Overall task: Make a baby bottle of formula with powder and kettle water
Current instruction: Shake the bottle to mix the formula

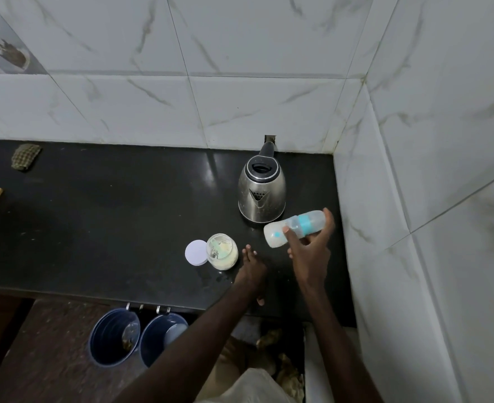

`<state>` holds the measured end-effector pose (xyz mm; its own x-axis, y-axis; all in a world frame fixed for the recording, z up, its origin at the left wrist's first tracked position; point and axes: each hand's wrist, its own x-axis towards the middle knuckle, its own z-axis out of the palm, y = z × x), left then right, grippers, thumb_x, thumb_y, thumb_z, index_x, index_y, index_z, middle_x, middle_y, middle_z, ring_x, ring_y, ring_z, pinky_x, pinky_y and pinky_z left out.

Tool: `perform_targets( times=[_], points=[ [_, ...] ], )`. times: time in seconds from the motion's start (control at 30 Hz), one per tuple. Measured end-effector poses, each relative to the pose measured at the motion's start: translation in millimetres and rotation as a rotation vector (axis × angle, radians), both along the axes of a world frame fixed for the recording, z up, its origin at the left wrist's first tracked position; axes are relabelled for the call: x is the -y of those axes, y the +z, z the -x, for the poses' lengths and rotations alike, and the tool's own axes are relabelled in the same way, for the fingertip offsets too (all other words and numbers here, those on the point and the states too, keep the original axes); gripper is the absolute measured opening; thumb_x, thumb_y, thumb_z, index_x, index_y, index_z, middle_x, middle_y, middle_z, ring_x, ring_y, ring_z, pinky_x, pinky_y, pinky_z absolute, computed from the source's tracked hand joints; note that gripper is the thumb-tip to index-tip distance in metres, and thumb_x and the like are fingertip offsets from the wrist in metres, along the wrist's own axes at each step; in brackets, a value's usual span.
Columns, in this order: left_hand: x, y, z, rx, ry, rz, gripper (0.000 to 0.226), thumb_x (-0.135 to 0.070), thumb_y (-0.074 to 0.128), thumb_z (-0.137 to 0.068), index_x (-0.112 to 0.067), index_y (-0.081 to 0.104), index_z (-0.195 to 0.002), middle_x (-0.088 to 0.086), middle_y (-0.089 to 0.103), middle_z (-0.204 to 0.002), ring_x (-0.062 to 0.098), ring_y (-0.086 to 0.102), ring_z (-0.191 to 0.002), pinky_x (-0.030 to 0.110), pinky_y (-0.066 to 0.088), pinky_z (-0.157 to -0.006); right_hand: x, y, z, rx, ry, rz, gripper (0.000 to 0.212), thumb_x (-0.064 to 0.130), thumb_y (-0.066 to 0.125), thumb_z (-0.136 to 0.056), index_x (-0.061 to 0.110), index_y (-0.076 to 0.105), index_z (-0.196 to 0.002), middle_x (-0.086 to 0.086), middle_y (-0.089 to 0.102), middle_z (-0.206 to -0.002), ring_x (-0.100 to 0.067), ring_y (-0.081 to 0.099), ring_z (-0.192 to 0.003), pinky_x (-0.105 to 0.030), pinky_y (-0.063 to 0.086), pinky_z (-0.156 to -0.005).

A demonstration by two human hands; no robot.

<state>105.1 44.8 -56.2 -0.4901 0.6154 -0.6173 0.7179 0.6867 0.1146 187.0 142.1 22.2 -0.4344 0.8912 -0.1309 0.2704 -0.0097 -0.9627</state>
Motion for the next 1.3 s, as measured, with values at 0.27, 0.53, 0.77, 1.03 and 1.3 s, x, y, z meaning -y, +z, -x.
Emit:
perform_targets(
  times=[0.27, 0.53, 0.77, 1.03, 1.3],
  points=[
    [-6.0, -58.9, 15.7, 0.132, 0.089, -0.069, 0.156, -0.049, 0.096, -0.053, -0.008, -0.007, -0.162, 0.042, 0.003, -0.16, 0.059, 0.008, -0.149, 0.065, 0.031, -0.117, 4.1, 7.5, 0.8, 0.002, 0.096, -0.026, 0.096, 0.035, 0.086, -0.082, 0.05, 0.023, -0.154, -0.004, 0.057, -0.144, -0.024, 0.069, -0.114, -0.046, 0.064, -0.087],
    [7.5, -3.3, -3.7, -0.005, 0.086, -0.053, 0.154, -0.028, 0.1, -0.055, 0.007, -0.011, -0.157, 0.041, -0.009, -0.161, 0.054, -0.002, -0.152, 0.056, 0.033, -0.119, 5.1, 10.2, -2.2, 0.079, 0.222, -0.118, 0.099, 0.034, 0.087, -0.08, 0.049, 0.022, -0.154, -0.002, 0.055, -0.148, -0.022, 0.068, -0.117, -0.042, 0.06, -0.098],
    [10.2, -2.1, -2.3, -0.065, 0.006, -0.001, 0.148, -0.031, 0.098, -0.058, 0.015, -0.004, -0.154, 0.039, -0.01, -0.161, 0.048, 0.0, -0.154, 0.054, 0.039, -0.116, 0.9, 23.5, -3.0, -0.121, -0.129, -0.032, 0.096, 0.041, 0.085, -0.079, 0.055, 0.023, -0.151, -0.005, 0.06, -0.141, -0.027, 0.072, -0.11, -0.051, 0.064, -0.083],
    [12.0, -8.0, 0.0, -0.078, -0.003, -0.002, 0.15, -0.034, 0.099, -0.056, 0.013, -0.004, -0.156, 0.036, -0.01, -0.163, 0.045, -0.001, -0.155, 0.054, 0.038, -0.117, 2.3, 26.1, -5.5, -0.131, -0.085, -0.037, 0.096, 0.034, 0.086, -0.082, 0.051, 0.023, -0.153, -0.001, 0.055, -0.146, -0.023, 0.068, -0.117, -0.048, 0.064, -0.087],
    [14.9, -7.5, 1.1, -0.066, 0.018, -0.033, 0.151, -0.033, 0.1, -0.055, 0.008, -0.002, -0.158, 0.032, -0.009, -0.165, 0.043, -0.001, -0.156, 0.055, 0.037, -0.117, 10.2, 17.6, -11.4, -0.002, 0.081, -0.072, 0.096, 0.033, 0.087, -0.08, 0.052, 0.027, -0.152, 0.001, 0.061, -0.14, -0.018, 0.07, -0.109, -0.033, 0.061, -0.09]
  ],
)
